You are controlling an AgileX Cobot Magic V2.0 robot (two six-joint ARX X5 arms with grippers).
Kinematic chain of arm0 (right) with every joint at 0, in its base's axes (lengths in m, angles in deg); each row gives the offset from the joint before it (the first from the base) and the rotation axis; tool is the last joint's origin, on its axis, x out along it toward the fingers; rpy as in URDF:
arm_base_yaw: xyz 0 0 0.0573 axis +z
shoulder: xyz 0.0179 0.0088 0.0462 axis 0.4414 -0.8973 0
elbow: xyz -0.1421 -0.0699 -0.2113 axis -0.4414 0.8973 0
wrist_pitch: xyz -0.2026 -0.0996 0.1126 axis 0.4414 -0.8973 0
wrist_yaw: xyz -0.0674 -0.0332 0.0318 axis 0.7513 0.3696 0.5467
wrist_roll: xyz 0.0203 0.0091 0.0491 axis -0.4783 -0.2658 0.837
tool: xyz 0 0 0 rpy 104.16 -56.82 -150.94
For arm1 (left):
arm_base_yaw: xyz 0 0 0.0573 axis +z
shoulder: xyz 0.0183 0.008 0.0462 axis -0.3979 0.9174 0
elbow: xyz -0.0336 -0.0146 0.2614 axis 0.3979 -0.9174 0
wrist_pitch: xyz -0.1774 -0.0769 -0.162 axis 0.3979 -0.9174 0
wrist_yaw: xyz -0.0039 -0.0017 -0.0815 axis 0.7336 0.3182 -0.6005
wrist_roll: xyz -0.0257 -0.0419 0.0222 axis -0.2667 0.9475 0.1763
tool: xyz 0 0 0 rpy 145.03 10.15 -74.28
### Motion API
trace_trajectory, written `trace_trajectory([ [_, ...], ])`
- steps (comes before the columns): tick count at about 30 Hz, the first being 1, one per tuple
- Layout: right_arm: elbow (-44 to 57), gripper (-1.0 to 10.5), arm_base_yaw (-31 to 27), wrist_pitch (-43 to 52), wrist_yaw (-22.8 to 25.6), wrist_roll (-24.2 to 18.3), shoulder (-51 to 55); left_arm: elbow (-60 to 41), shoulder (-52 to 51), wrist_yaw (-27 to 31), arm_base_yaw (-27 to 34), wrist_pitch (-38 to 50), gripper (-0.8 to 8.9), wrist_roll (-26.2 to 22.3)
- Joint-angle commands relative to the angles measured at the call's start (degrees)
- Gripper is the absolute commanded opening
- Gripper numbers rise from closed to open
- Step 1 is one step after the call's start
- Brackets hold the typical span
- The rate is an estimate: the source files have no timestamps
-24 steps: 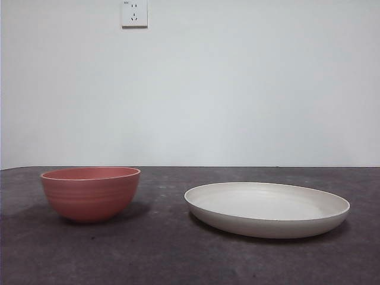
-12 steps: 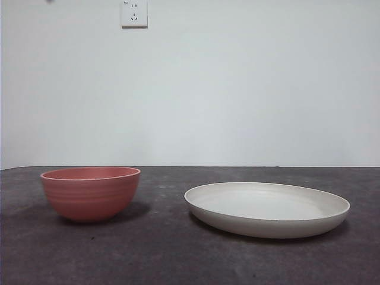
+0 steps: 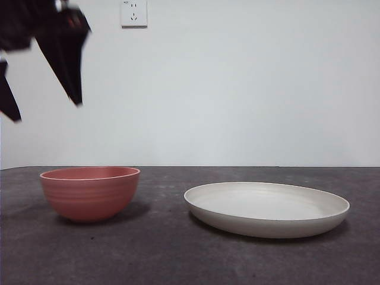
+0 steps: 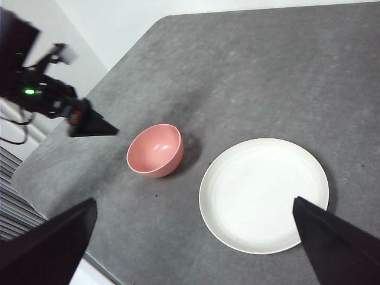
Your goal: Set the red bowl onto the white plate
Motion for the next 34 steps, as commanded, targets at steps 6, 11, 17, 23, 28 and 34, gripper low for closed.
trace_trajectory([
  [6, -1.2, 5.6, 0.2, 0.4, -0.2, -0.4, -0.3, 1.2, 11.5, 0.0, 1.7, 2.4, 5.90, -1.8],
  [11, -1.2, 5.6, 0.2, 0.4, -0.2, -0.4, -0.3, 1.2, 16.4, 0.0, 1.9, 3.9, 5.88, -3.0],
  [17, -1.2, 5.6, 0.2, 0.4, -0.2, -0.4, -0.3, 1.2, 18.4, 0.0, 1.9, 6.7, 3.65, -3.0],
  [23, -1.2, 5.6, 0.2, 0.4, -0.2, -0.4, -0.3, 1.2, 18.4, 0.0, 1.9, 7.9, 0.22, -3.0],
  [28, -1.2, 5.6, 0.2, 0.4, -0.2, -0.4, -0.3, 1.2, 18.4, 0.0, 1.9, 9.1, 0.06, -3.0],
  [34, -1.2, 5.6, 0.2, 0.4, -0.2, -0.4, -0.3, 3.8, 18.4, 0.3, 1.9, 6.1, 0.07, -2.8],
])
